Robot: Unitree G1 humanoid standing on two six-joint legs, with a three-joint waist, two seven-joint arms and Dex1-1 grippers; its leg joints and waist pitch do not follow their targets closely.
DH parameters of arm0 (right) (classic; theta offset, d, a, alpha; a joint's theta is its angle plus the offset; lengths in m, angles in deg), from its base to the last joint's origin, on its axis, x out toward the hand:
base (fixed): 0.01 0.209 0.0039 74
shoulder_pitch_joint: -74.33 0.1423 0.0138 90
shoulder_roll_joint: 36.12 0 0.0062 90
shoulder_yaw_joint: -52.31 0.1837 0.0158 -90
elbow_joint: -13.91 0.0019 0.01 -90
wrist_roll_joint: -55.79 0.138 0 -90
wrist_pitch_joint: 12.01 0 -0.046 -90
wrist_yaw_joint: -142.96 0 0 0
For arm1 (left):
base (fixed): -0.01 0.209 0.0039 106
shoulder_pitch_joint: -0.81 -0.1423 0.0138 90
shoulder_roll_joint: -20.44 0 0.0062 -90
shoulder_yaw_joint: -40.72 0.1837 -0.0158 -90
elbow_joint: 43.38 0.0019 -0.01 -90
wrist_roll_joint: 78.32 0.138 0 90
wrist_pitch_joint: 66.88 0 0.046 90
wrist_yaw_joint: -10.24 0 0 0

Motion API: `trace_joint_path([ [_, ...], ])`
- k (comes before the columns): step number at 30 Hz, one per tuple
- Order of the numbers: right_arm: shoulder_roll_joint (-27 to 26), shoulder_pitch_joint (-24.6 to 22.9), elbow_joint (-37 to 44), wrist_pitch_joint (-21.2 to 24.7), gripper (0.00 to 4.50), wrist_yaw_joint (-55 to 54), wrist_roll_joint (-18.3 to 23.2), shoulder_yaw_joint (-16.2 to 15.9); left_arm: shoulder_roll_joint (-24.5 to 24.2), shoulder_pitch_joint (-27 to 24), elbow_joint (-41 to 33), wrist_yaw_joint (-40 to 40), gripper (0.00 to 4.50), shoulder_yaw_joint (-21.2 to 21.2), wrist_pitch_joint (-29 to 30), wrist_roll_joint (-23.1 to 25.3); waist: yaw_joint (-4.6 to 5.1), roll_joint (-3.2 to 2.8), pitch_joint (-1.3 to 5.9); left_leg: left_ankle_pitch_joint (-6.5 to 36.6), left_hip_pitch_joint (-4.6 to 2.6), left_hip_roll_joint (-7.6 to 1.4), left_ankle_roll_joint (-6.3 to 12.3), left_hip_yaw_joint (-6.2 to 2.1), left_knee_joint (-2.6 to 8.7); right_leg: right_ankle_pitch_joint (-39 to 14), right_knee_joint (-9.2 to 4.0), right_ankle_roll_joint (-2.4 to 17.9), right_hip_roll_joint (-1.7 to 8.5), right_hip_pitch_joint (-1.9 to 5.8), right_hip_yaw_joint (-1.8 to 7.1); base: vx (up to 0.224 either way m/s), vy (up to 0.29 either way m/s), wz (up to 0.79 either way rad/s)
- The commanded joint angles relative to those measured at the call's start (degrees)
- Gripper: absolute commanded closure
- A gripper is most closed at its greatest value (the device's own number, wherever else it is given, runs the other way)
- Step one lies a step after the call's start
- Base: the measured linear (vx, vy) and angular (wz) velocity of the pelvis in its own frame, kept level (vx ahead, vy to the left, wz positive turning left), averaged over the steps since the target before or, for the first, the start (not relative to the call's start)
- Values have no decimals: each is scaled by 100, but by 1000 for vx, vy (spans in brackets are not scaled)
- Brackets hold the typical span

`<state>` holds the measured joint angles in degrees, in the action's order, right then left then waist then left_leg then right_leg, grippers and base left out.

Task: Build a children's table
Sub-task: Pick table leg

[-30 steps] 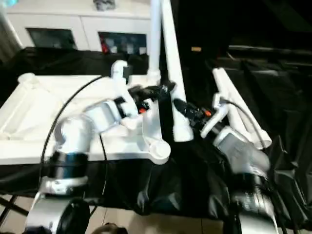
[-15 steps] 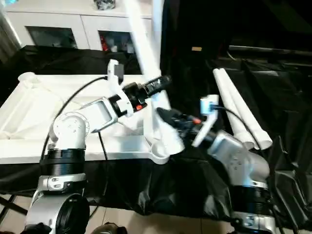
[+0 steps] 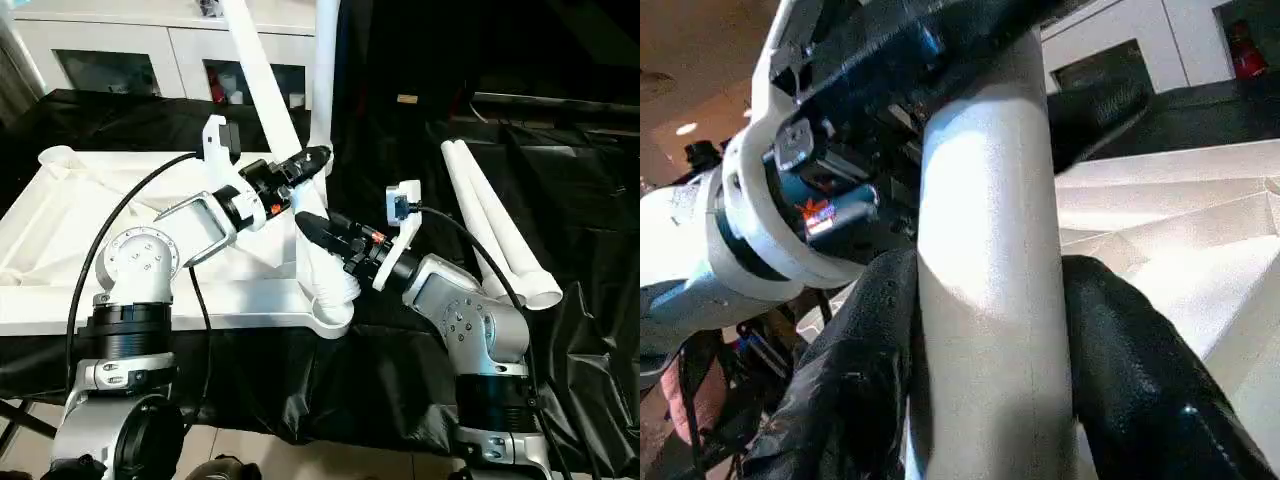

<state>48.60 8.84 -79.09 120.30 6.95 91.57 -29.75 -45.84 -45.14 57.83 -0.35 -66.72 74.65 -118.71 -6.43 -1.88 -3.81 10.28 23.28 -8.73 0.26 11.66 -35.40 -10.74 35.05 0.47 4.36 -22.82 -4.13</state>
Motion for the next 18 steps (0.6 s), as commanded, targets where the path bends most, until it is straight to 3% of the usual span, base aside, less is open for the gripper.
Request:
trace_joint_path([
  [1,10,78,71,-20,267,-54,19,-3,310,304,34,90,162,-45,-58,-97,4,100,437,890,-170,-467,105,-272,448,-1415,-487,957,531,244,305,0,0,0],
  [3,28,75,72,-15,267,-49,35,-30,289,302,31,110,181,-52,-68,-126,4,99,435,906,-177,-471,103,-274,451,-1433,-488,953,529,239,305,0,0,0],
  [4,40,75,74,-11,267,-44,45,-38,281,302,24,104,181,-50,-72,-138,10,130,431,900,-173,-471,109,-271,454,-1435,-491,946,528,244,304,0,0,0],
  [11,59,113,63,-23,267,-71,28,-84,208,257,-39,73,248,94,-121,-122,4,126,435,817,-172,-471,125,-270,446,-1385,-479,951,532,245,306,0,0,0],
  [16,95,127,88,-15,267,-64,2,-133,160,256,-74,28,264,177,-126,-137,6,138,432,786,-173,-467,142,-261,440,-1374,-478,961,529,245,307,0,0,0],
  [18,138,197,69,194,211,-96,71,-130,32,256,-129,-99,264,380,-166,21,4,136,432,800,-173,-468,132,-263,441,-1414,-481,947,533,249,308,0,0,0],
])
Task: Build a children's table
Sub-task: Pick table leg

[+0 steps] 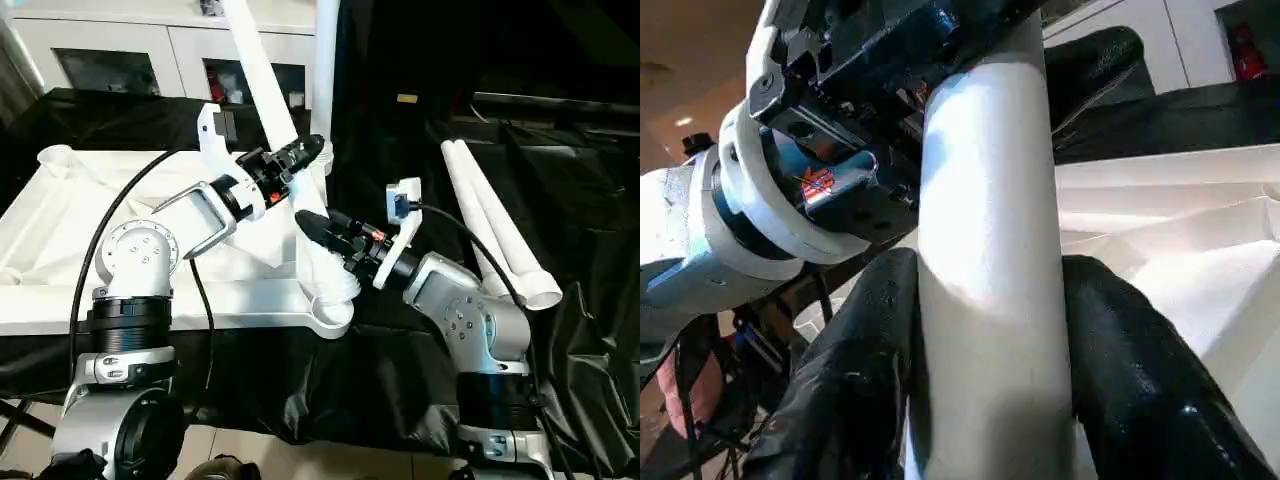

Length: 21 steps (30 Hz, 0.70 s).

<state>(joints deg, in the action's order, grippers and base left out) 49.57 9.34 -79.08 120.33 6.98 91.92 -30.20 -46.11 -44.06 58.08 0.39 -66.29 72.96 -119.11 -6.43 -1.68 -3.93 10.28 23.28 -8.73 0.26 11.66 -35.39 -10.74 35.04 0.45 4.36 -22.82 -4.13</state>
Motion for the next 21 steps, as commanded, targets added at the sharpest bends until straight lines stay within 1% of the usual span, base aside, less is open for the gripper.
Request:
trace_joint_path([
  [1,46,151,65,202,197,-103,34,-86,50,148,-158,-181,265,353,1,72,3,116,442,787,-176,-468,137,-269,444,-1415,-481,938,527,247,308,0,0,0],
  [2,109,194,41,309,197,-147,11,-101,-44,145,-200,-279,265,518,-28,193,2,114,446,770,-176,-470,142,-267,441,-1395,-478,938,526,249,309,0,0,0],
  [3,270,246,31,402,191,-115,-72,-173,-196,146,-264,-446,266,792,-67,376,-2,116,448,708,-184,-475,139,-276,449,-1404,-472,885,516,240,309,0,0,0],
  [4,396,272,45,450,177,-60,-136,-243,-297,148,-312,-573,266,971,-87,477,-7,113,454,685,-194,-483,120,-274,445,-1383,-461,884,518,237,310,0,0,0],
  [5,441,283,46,487,154,-58,-156,-265,-317,151,-324,-606,266,1009,-89,491,-1,116,450,692,-188,-478,103,-259,440,-1340,-457,892,519,241,317,0,0,0],
  [6,524,303,47,554,150,-54,-193,-305,-353,157,-344,-667,266,1078,-93,517,0,136,443,695,-185,-475,100,-259,442,-1352,-466,891,524,239,318,0,0,0],
  [7,623,332,38,656,149,-55,-219,-340,-386,167,-364,-733,266,1145,-102,530,-5,141,447,660,-184,-468,97,-253,434,-1330,-458,910,527,252,320,0,0,0],
  [8,872,408,24,897,149,75,-176,-375,-486,221,-389,-869,266,1275,-126,579,-2,138,445,647,-171,-460,105,-252,428,-1300,-454,937,525,259,318,0,0,0],
  [9,872,408,24,897,149,75,-176,-375,-486,221,-389,-869,266,1275,-126,579,-7,142,448,641,-177,-458,108,-257,427,-1313,-455,934,522,267,313,0,0,0],
  [10,987,433,19,1037,149,155,-135,-409,-541,242,-396,-946,266,1346,-158,620,-4,142,451,612,-171,-459,127,-252,418,-1263,-445,943,525,268,319,0,0,0],
  [12,1368,421,118,1285,149,448,-188,-763,-683,286,-426,-1195,266,1545,-260,733,-12,151,455,575,-169,-455,154,-250,406,-1240,-445,939,522,280,316,0,0,0],
  [13,1393,414,133,1300,149,477,-184,-790,-690,289,-431,-1213,266,1557,-264,734,-19,148,457,552,-175,-463,163,-252,403,-1221,-437,935,522,280,317,0,0,0],
  [14,1496,386,205,1380,149,613,-138,-898,-711,294,-445,-1268,266,1599,-284,740,-8,158,457,566,-175,-460,170,-247,398,-1199,-435,975,524,276,315,0,0,0],
  [16,1537,374,237,1401,149,664,-131,-947,-736,293,-453,-1288,266,1633,-292,763,-5,161,459,552,-162,-461,186,-247,390,-1155,-428,1058,537,284,315,0,0,0],
  [17,1584,376,267,1462,149,687,-114,-1004,-801,281,-491,-1384,266,1733,-321,806,-12,167,463,512,-166,-463,208,-248,384,-1137,-424,1089,536,285,311,0,0,0],
  [19,1605,392,273,1524,149,717,-82,-1033,-842,263,-539,-1449,266,1796,-322,807,-11,165,463,508,-174,-467,212,-242,381,-1147,-416,1104,528,272,314,0,0,0],
  [20,1626,422,252,1540,149,742,-77,-1067,-866,244,-587,-1514,266,1838,-301,791,-12,181,461,506,-168,-462,215,-240,381,-1164,-416,1116,529,279,312,0,0,0],
  [21,1630,434,237,1536,149,749,-77,-1078,-872,230,-615,-1538,266,1852,-284,782,-20,173,466,499,-173,-466,218,-243,379,-1165,-411,1122,533,278,312,0,0,0],
])
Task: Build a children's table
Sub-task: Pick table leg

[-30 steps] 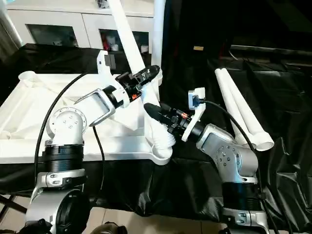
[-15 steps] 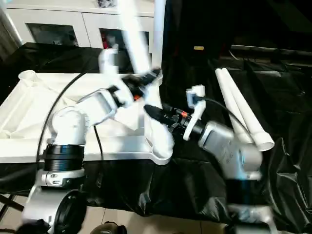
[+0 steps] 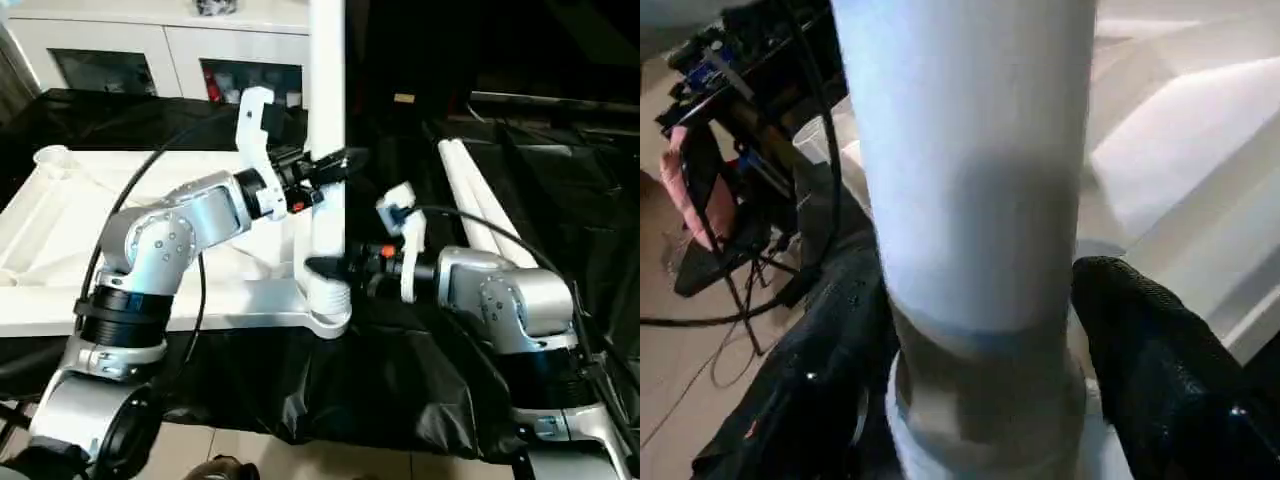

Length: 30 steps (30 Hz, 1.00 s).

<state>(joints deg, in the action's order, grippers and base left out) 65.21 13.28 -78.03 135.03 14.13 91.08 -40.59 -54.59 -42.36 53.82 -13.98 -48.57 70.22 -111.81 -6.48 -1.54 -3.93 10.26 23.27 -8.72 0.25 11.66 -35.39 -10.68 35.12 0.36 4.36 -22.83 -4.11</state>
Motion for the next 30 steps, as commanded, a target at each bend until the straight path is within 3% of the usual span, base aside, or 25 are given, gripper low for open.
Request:
trace_joint_path([
  [1,71,53,115,61,149,38,9,-51,-29,45,-219,-127,266,91,8,42,-13,154,464,499,-172,-471,207,-244,380,-1173,-416,1138,533,274,310,0,0,0],
  [18,7,150,22,-295,149,132,-84,-112,-166,-91,-399,-477,266,399,144,17,-20,123,480,476,-171,-463,193,-243,364,-969,-386,1230,520,288,307,0,0,0],
  [30,-35,126,-80,-440,149,209,-193,-297,-147,-111,-498,-524,266,399,209,-80,-22,161,483,439,-167,-459,231,-238,352,-991,-373,1246,524,293,305,0,0,0],
])
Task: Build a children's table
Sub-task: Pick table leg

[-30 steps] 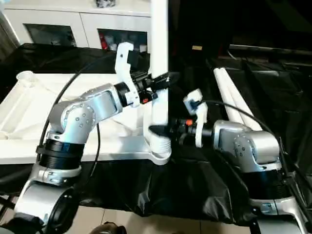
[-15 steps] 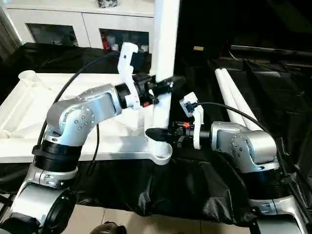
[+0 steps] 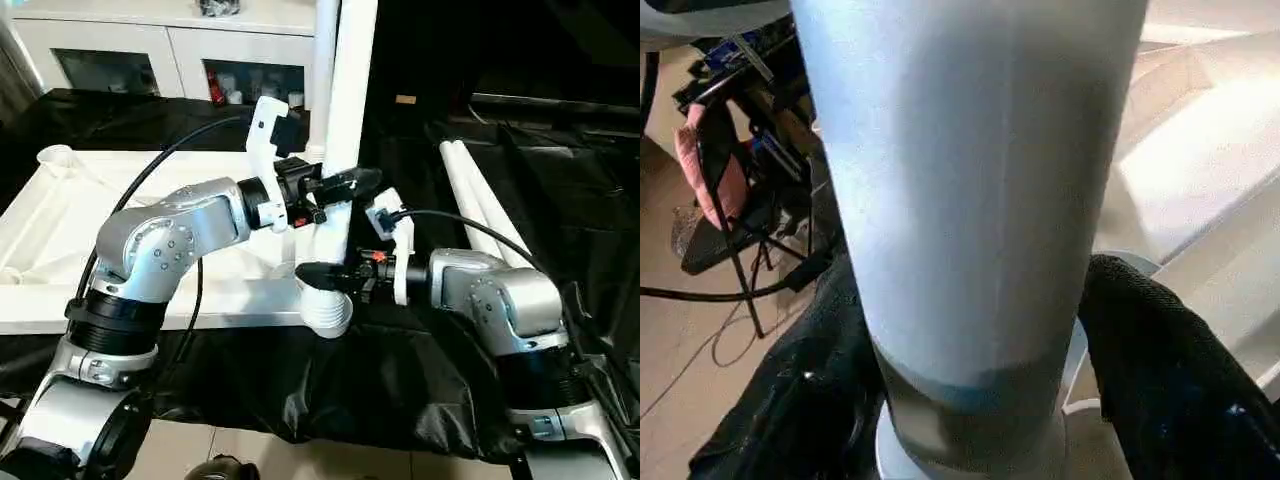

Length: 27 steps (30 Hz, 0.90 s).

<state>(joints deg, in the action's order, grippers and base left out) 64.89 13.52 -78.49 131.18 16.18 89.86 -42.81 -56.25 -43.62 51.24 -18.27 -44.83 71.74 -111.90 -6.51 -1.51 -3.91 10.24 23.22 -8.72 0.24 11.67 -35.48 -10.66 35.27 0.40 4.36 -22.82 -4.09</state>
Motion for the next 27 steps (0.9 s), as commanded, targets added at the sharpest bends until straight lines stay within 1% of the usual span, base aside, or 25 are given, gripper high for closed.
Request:
trace_joint_path([
  [1,-5,104,-41,-65,149,8,-74,-93,20,11,-251,-100,266,23,66,-75,-22,158,482,433,-159,-457,236,-238,358,-994,-390,1239,528,294,305,0,0,0],
  [2,-5,105,-42,-66,149,9,-75,-97,21,11,-254,-101,266,23,68,-77,-22,170,484,422,-160,-457,240,-235,357,-987,-390,1238,530,296,307,0,0,0],
  [3,-9,115,-57,-78,149,16,-80,-124,34,9,-278,-109,266,24,85,-96,-22,160,482,393,-159,-462,256,-238,358,-965,-382,1250,524,289,304,0,0,0],
  [5,-16,121,-75,-97,149,15,-85,-144,36,4,-292,-116,266,25,92,-104,-18,170,478,414,-156,-456,264,-233,356,-997,-390,1251,521,288,304,0,0,0],
  [7,-22,123,-86,-98,149,30,-94,-151,42,1,-297,-116,266,25,93,-110,-23,163,481,420,-161,-460,254,-238,357,-1023,-389,1240,525,289,303,0,0,0],
  [11,-42,126,-136,-123,149,90,-132,-203,71,-9,-321,-109,266,0,119,-143,-24,167,479,462,-161,-461,223,-239,357,-1091,-394,1203,525,285,304,0,0,0],
  [14,-59,139,-178,-159,149,86,-141,-209,53,-28,-350,-122,266,17,135,-151,-24,160,481,468,-164,-460,212,-240,357,-1044,-392,1219,525,283,305,0,0,0],
  [17,-73,149,-192,-171,149,81,-143,-201,45,-37,-358,-127,266,28,144,-150,-25,167,483,469,-163,-460,214,-242,358,-1021,-388,1219,523,287,305,0,0,0],
  [18,-97,166,-211,-185,166,71,-142,-187,38,-48,-365,-136,266,39,155,-150,-23,152,482,482,-160,-459,210,-243,359,-1028,-389,1222,521,284,304,0,0,0],
  [19,-100,167,-213,-186,183,70,-141,-185,38,-49,-366,-137,266,40,156,-150,-21,155,483,492,-163,-459,208,-243,357,-1033,-388,1224,522,284,304,0,0,0],
  [20,-108,171,-217,-189,183,66,-139,-179,38,-54,-370,-138,266,44,159,-151,-24,155,485,482,-160,-460,206,-244,357,-1017,-387,1230,526,290,303,0,0,0],
  [21,-119,174,-220,-192,186,58,-139,-177,32,-54,-368,-145,266,45,162,-151,-28,143,487,478,-162,-458,203,-246,355,-1000,-385,1229,522,287,303,0,0,0],
  [24,-135,159,-206,-194,222,49,-137,-171,17,-42,-349,-164,266,43,161,-145,-25,142,489,457,-162,-461,204,-248,359,-936,-377,1240,516,290,301,0,0,0],
  [27,-131,131,-190,-211,233,38,-120,-175,8,-27,-328,-183,266,37,153,-128,-28,136,490,484,-170,-464,191,-247,359,-914,-376,1248,517,288,303,0,0,0],
])
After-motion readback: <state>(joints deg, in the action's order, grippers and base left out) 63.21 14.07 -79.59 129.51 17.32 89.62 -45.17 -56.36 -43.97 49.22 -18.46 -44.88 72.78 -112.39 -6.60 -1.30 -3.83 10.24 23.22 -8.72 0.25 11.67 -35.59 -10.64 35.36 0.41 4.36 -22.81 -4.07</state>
